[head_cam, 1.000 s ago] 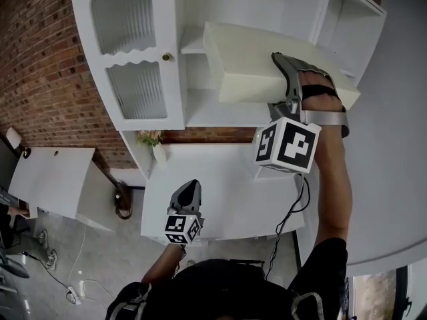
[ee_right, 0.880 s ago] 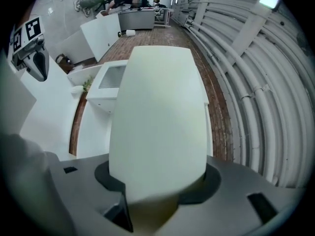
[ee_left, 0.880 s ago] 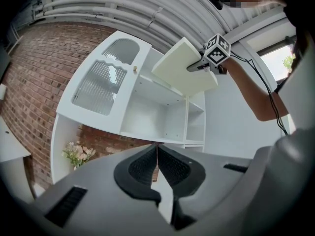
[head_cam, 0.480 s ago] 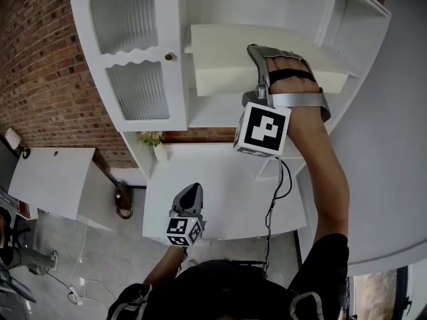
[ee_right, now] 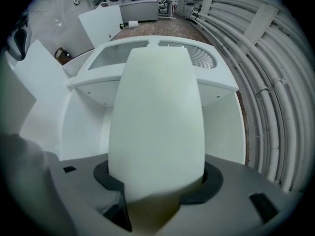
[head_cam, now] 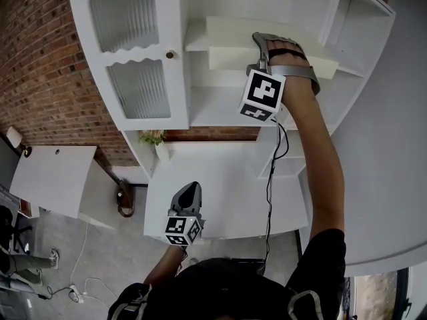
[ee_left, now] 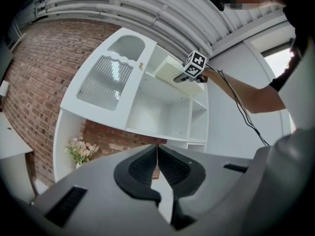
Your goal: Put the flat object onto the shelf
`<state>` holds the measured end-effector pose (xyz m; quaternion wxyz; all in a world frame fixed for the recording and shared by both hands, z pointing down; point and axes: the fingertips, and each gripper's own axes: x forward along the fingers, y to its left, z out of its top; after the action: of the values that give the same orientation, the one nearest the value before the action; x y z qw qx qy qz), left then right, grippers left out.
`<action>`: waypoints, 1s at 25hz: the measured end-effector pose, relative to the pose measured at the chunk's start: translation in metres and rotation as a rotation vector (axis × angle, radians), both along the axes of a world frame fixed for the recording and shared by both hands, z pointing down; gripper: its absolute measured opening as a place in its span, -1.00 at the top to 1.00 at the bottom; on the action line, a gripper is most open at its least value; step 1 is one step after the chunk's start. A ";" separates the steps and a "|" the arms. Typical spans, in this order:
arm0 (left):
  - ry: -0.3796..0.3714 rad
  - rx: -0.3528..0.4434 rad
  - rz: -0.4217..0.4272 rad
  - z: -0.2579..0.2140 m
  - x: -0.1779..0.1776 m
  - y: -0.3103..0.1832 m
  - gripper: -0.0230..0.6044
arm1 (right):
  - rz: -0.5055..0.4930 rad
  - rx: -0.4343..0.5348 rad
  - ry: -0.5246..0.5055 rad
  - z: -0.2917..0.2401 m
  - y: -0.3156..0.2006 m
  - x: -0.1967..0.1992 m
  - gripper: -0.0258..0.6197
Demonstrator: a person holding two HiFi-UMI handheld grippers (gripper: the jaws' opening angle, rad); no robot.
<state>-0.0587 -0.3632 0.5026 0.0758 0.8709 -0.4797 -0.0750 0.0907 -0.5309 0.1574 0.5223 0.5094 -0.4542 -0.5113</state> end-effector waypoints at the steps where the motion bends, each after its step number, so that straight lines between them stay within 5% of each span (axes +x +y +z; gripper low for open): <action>1: 0.001 0.000 -0.002 0.000 -0.001 0.000 0.88 | -0.012 -0.012 -0.012 0.001 -0.005 0.000 0.01; 9: -0.002 -0.005 -0.008 0.002 0.003 -0.002 0.88 | -0.035 -0.157 -0.060 0.016 -0.044 0.000 -0.19; 25: -0.009 -0.052 -0.055 0.019 -0.005 -0.009 0.88 | 0.008 -0.173 -0.018 0.023 -0.127 0.007 -0.33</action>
<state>-0.0633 -0.3718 0.5218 0.0941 0.8555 -0.5056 -0.0605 0.0977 -0.6576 0.1809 0.5623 0.4688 -0.4991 -0.4637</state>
